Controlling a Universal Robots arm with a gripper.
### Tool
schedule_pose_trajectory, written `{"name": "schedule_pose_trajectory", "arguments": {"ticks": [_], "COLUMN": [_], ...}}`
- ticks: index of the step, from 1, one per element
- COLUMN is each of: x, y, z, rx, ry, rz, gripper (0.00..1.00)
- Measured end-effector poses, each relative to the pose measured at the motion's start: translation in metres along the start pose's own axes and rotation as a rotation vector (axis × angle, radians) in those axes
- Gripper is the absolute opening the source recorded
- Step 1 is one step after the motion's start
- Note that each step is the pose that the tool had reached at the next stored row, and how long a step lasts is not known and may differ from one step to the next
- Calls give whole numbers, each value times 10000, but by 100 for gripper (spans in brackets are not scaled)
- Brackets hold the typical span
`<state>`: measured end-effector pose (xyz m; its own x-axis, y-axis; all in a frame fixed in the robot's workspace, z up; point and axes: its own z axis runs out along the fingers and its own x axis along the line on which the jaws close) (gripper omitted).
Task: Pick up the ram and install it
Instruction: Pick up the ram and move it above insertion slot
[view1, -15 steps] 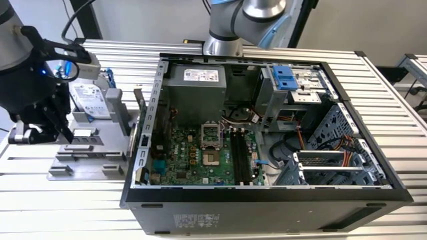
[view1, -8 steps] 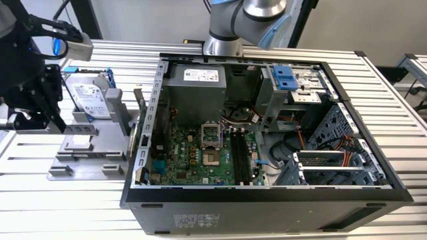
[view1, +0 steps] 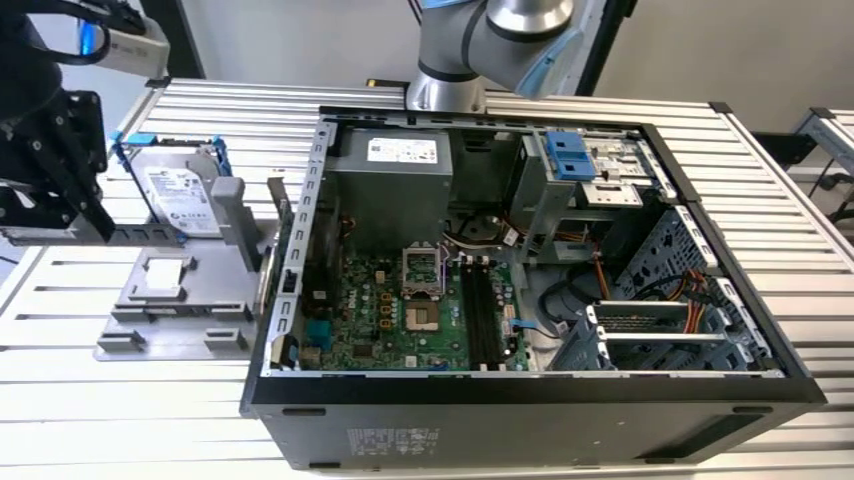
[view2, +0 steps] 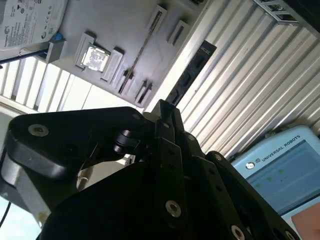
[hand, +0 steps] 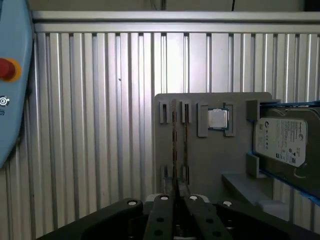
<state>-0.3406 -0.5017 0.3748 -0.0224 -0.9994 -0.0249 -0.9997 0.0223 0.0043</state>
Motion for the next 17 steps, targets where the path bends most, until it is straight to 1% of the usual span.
{"name": "schedule_pose_trajectory", "arguments": {"ticks": [1,2,5,6,7,12,17], "x": [-1,-1,-1,-1,-2,-6,-10], "y": [0,0,-1,-16,-39,-227,-386], "z": [-43,-55,-56,-58,-58,-58,-59], "rx": [1,1,3,-1,-2,-7,-13], "ry": [-1,0,-2,1,1,-3,-7], "rz": [0,-1,-1,-3,-1,-28,-149], "gripper": [0,0,0,0,0,0,0]}}
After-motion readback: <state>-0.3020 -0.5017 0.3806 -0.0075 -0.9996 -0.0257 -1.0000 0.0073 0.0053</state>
